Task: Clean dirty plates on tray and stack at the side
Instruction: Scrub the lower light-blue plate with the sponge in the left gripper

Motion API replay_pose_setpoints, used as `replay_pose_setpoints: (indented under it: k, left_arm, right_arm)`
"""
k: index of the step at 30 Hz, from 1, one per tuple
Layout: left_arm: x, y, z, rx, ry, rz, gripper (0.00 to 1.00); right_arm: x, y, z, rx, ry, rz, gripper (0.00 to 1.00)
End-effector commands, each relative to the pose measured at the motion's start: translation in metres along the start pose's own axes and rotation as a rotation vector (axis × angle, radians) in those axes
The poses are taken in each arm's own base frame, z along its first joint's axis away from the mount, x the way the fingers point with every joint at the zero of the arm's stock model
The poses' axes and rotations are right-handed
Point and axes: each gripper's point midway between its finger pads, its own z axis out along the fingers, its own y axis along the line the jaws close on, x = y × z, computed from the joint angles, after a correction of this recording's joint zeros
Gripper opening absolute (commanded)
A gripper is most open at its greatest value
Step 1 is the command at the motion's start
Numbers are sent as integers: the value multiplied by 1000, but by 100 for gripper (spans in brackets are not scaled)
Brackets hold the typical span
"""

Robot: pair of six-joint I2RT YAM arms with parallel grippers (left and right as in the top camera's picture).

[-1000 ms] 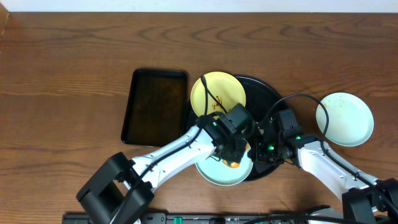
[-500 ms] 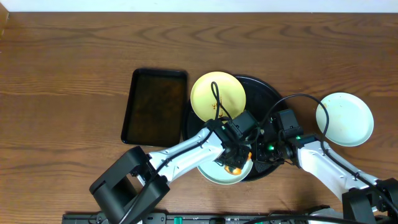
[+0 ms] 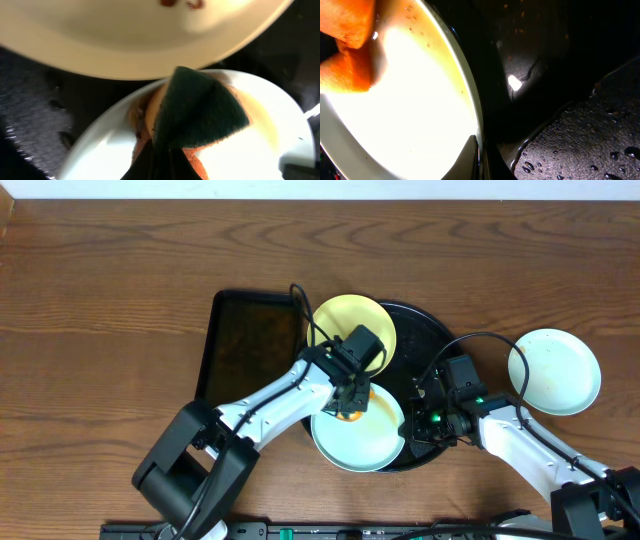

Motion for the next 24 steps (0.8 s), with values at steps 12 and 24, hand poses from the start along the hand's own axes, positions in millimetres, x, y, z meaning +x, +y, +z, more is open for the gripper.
replay_pose_setpoints:
  k: [12,24]
  left_arm:
    - [44,-2,3,71,221,65,7]
    - [45,-66,-4,355,193,240,7]
  right_arm:
    - [8,-8,2,40,21,3,1]
    - [8,-8,2,40,21,3,1]
